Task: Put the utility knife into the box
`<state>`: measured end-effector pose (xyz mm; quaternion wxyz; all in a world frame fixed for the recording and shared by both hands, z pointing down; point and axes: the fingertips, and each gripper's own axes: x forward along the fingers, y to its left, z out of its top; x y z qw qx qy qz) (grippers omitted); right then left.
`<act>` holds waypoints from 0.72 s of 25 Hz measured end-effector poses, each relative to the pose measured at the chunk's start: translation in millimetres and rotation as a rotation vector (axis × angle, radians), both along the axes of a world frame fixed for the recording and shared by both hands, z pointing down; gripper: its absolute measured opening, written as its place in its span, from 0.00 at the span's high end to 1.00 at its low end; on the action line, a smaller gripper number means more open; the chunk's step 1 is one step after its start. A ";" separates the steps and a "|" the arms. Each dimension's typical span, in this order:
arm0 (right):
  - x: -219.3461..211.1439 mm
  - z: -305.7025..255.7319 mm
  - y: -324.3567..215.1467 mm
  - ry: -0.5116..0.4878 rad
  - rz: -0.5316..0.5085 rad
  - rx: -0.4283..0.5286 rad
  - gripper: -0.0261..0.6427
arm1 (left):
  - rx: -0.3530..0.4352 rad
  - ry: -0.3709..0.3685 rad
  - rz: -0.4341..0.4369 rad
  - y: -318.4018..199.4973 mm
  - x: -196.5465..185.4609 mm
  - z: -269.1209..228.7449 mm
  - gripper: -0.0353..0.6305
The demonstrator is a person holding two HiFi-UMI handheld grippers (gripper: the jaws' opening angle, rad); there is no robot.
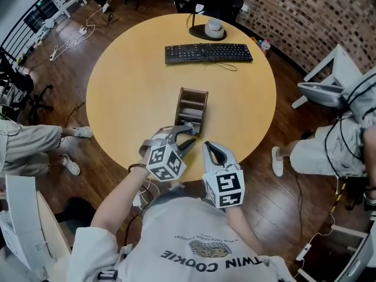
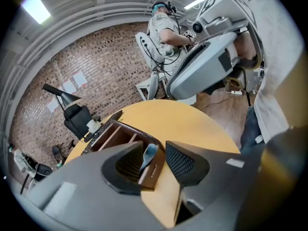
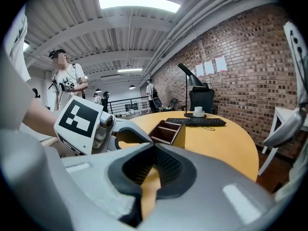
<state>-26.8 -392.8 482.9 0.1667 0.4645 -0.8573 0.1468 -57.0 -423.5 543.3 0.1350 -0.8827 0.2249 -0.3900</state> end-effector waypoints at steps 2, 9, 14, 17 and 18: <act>4.1 -2.2 2.9 0.000 -0.016 0.008 0.96 | -0.008 0.030 -0.049 3.5 3.1 -5.0 0.71; 23.1 -7.6 20.0 -0.006 -0.072 0.028 0.96 | -0.043 0.137 -0.191 30.4 26.3 -21.6 0.72; 38.6 -11.4 33.7 -0.011 -0.129 0.044 0.96 | -0.054 0.197 -0.292 50.3 42.6 -31.8 0.72; 49.8 -12.7 48.0 -0.015 -0.163 0.051 0.96 | -0.047 0.230 -0.346 66.2 53.3 -38.3 0.77; 53.5 -12.7 53.4 -0.016 -0.176 0.052 0.96 | -0.044 0.241 -0.360 72.4 57.5 -40.4 0.79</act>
